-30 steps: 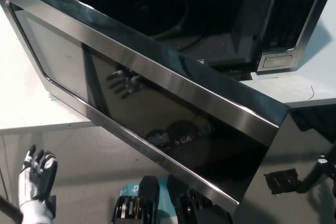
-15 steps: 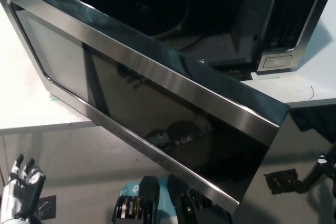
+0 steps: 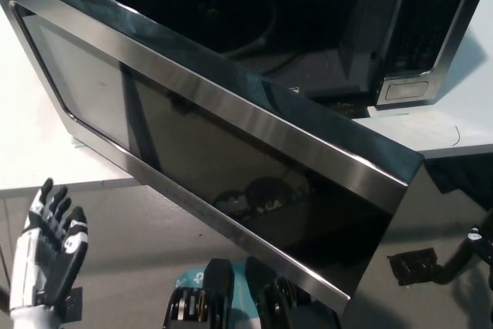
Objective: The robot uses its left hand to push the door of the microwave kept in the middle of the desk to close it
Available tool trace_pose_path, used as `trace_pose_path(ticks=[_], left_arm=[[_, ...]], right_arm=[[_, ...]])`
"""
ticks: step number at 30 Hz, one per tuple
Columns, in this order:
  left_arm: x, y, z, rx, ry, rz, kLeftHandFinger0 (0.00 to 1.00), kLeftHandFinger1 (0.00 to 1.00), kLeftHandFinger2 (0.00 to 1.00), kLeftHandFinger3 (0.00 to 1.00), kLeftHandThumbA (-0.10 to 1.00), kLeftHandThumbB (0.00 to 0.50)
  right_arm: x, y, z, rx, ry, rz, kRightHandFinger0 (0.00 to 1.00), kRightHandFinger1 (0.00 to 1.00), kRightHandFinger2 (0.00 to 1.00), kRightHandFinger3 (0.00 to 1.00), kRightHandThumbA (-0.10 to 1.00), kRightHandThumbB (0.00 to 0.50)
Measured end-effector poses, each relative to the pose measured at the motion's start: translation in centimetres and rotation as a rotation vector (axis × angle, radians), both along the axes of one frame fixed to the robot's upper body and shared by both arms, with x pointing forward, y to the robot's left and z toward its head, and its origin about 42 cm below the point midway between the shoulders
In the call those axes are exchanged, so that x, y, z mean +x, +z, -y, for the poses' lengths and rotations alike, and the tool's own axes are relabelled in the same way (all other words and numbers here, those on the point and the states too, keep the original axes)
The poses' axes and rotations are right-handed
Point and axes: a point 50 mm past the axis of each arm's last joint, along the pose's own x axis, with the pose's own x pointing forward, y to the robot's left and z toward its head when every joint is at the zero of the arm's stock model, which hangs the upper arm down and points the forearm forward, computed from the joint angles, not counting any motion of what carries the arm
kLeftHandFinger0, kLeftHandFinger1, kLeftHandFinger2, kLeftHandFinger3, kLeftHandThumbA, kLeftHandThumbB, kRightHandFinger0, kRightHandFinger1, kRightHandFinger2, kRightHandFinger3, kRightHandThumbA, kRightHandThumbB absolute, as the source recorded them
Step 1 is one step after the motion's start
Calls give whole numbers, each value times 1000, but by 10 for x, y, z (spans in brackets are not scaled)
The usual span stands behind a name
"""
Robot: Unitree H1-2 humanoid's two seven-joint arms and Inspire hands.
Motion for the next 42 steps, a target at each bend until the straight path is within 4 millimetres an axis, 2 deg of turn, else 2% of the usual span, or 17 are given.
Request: trace_pose_path(ticks=[3,5,6,7,8,9,10,11,13,14,16,17,18,19,30,38,42], left_arm=[[9,9,5,75,-22,73,1000,1000,1000,1000,524,0],[15,16,7,124,-42,117,1000,1000,1000,1000,115,0],[19,19,9,146,-53,140,1000,1000,1000,1000,-37,0],[22,23,10,175,-61,169,1000,1000,1000,1000,-97,0],[26,26,11,201,-69,195,793,1000,1000,1000,-100,0],[28,28,12,215,-72,211,110,937,1000,1000,-100,0],[35,34,14,250,-84,249,4,823,1000,1000,-100,0],[38,37,16,272,-90,270,0,642,1000,1000,-100,0],[45,47,21,323,-112,328,0,497,999,1000,-100,0],[48,52,24,348,-122,359,0,426,895,1000,-100,0],[53,60,28,387,-135,407,0,150,583,597,-100,0],[55,64,31,410,-142,433,0,9,318,267,-100,0],[57,67,34,426,-146,452,0,0,73,4,-100,0],[61,69,38,450,-151,472,0,0,3,0,-100,0],[98,86,78,677,-209,634,0,0,0,0,-100,0],[121,90,113,861,-279,747,0,0,0,0,-100,0],[139,92,130,974,-308,798,0,0,0,0,-92,0]], right_arm=[[-1,-2,-2,8,-2,-3,921,950,1000,1000,252,0],[-2,-3,-2,11,-4,-6,920,949,1000,1000,254,0],[-3,-3,-2,12,-4,-8,919,948,1000,1000,255,0],[-3,-3,-2,12,-5,-9,919,948,1000,1000,255,0],[-3,-4,-2,13,-5,-10,918,947,1000,1000,256,0],[-4,-4,-2,13,-6,-11,918,947,1000,1000,256,0],[-4,-4,-2,14,-7,-13,917,946,1000,1000,257,0],[-4,-4,-2,14,-7,-14,917,946,1000,1000,257,0],[-5,-5,-2,16,-7,-15,916,945,1000,1000,257,0],[-5,-5,-2,16,-7,-16,916,945,1000,1000,257,0],[-5,-5,-2,16,-7,-16,915,944,1000,1000,258,0],[-5,-5,-2,17,-7,-17,915,943,1000,1000,258,0],[-5,-5,-2,17,-7,-17,914,943,1000,1000,258,0],[-5,-5,-3,17,-7,-18,914,943,1000,1000,258,0],[-10,-11,-7,27,-5,-31,910,939,1000,1000,258,0],[-14,-15,-10,32,-5,-39,908,937,1000,1000,258,0],[-15,-16,-11,34,-5,-43,907,936,1000,1000,258,0]])
